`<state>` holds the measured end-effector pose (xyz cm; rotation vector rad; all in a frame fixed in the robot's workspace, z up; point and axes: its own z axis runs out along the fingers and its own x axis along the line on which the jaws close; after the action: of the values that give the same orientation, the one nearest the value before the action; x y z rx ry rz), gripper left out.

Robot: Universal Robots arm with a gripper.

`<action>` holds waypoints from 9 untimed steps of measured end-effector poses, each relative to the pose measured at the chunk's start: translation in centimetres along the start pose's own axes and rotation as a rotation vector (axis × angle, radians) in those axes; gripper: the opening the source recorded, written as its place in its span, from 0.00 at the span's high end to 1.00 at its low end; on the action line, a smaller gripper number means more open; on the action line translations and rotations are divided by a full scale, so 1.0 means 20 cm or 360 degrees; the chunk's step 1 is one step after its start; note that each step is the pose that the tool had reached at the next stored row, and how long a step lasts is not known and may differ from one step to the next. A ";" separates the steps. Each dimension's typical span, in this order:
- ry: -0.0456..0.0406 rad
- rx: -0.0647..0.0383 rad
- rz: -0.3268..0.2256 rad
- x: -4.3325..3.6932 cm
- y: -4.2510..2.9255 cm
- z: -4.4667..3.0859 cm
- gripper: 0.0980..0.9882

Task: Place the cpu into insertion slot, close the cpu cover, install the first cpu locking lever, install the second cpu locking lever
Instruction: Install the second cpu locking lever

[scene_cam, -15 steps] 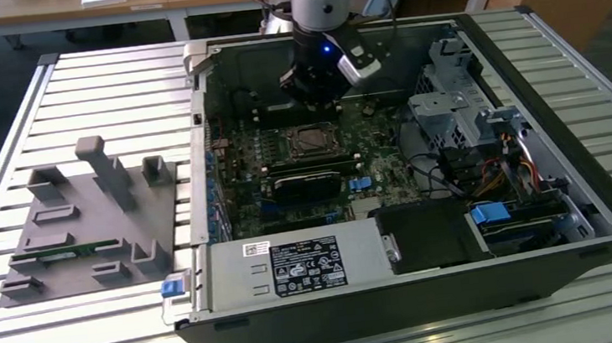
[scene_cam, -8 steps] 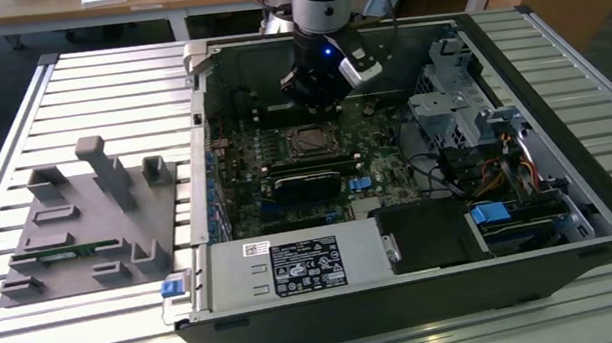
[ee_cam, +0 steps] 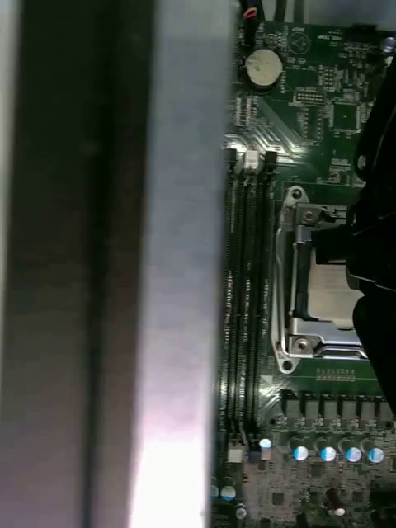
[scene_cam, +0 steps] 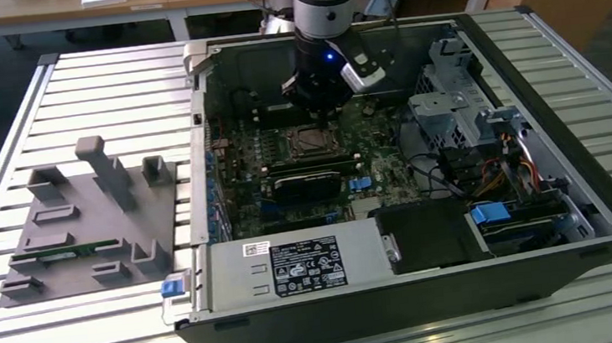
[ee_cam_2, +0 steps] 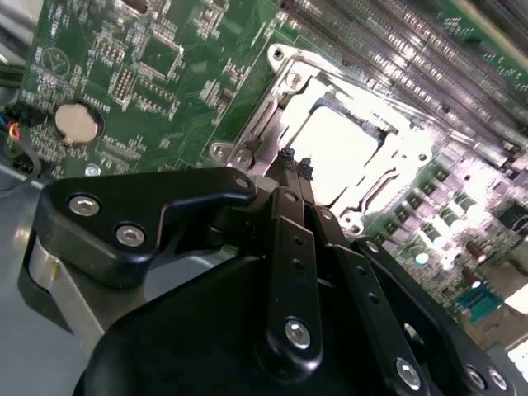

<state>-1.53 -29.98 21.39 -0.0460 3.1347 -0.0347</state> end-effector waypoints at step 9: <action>0.0000 -0.0011 0.0000 0.002 -0.062 -0.051 0.98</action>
<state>-1.53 -31.19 22.43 -0.0457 3.1347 -0.0243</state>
